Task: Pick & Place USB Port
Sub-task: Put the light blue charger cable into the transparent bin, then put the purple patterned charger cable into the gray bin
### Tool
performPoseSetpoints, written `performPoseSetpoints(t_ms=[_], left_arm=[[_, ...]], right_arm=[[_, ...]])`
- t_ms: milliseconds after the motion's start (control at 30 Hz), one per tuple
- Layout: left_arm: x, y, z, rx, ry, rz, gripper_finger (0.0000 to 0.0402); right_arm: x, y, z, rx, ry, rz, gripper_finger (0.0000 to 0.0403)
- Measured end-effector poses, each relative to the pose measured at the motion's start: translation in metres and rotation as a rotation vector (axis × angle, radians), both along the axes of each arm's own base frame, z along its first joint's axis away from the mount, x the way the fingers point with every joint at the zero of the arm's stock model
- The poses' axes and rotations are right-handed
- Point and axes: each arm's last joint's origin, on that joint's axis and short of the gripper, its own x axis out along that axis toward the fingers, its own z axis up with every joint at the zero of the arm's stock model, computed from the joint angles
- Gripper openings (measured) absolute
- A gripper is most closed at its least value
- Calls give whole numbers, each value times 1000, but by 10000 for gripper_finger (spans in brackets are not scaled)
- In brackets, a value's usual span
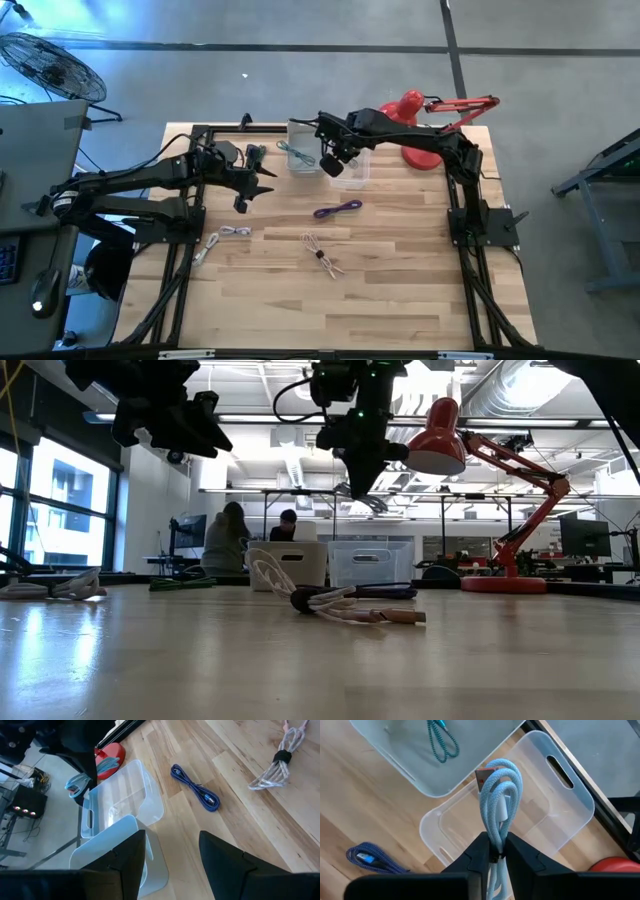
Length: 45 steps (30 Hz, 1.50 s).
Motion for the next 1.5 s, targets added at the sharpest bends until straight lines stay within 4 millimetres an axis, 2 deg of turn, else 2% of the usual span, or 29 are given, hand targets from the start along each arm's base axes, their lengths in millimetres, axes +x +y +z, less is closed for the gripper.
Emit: performPoseSetpoints(t_ms=[367, 800, 1067, 1300, 1500], left_arm=[[0, 0, 0, -1, 3, 0, 182], [0, 0, -1, -3, 6, 0, 182], [0, 0, -1, -3, 6, 0, 182], [-1, 0, -2, -7, 22, 0, 182], [-1, 0, -2, -8, 25, 0, 182]], right_arm=[[0, 0, 0, 13, -4, 0, 52], [0, 0, 0, 16, -4, -1, 105], [4, 2, 0, 19, -29, 46, 107], [28, 34, 5, 187, -228, 375, 108], [37, 79, 6, 342, -271, 585, 108]])
